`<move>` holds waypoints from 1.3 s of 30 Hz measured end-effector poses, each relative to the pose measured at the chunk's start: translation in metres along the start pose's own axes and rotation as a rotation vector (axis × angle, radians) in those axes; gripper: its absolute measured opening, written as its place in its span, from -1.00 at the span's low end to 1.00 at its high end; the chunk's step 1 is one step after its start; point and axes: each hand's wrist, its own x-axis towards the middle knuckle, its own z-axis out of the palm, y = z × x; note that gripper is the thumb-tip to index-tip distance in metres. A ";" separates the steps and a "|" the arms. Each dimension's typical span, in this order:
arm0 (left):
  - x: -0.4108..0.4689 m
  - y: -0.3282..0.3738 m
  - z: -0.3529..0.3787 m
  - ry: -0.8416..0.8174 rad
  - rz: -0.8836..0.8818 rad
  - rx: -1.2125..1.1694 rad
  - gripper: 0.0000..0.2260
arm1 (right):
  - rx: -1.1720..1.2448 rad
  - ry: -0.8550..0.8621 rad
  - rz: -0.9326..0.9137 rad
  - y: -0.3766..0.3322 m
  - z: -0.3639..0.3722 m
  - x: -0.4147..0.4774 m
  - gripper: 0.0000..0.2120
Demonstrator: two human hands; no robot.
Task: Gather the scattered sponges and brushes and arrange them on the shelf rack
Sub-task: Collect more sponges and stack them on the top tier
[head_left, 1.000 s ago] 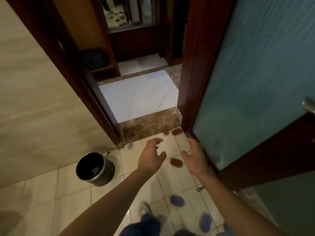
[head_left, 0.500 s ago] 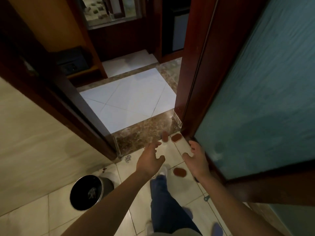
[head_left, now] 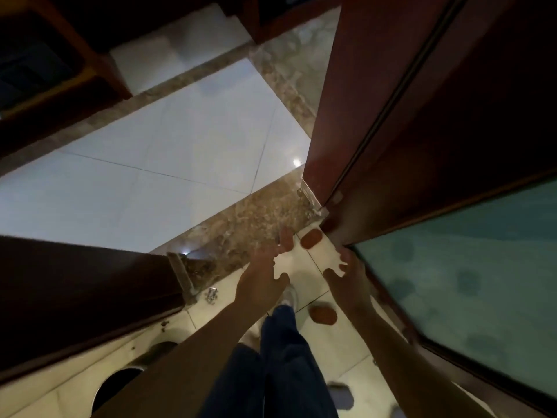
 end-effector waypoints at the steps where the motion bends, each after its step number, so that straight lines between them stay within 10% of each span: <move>1: 0.022 -0.008 0.006 -0.017 -0.002 0.010 -0.57 | 0.008 -0.004 0.033 0.003 0.010 0.022 -0.49; 13: 0.262 -0.138 0.136 -0.283 0.201 0.135 -0.62 | -0.020 0.008 0.243 0.132 0.163 0.262 -0.49; 28: 0.414 -0.281 0.304 -0.504 0.592 1.129 -0.10 | 0.127 0.237 0.594 0.264 0.308 0.435 -0.05; 39: 0.394 -0.297 0.301 -0.363 0.414 0.838 -0.42 | 0.132 0.314 0.503 0.278 0.315 0.408 -0.17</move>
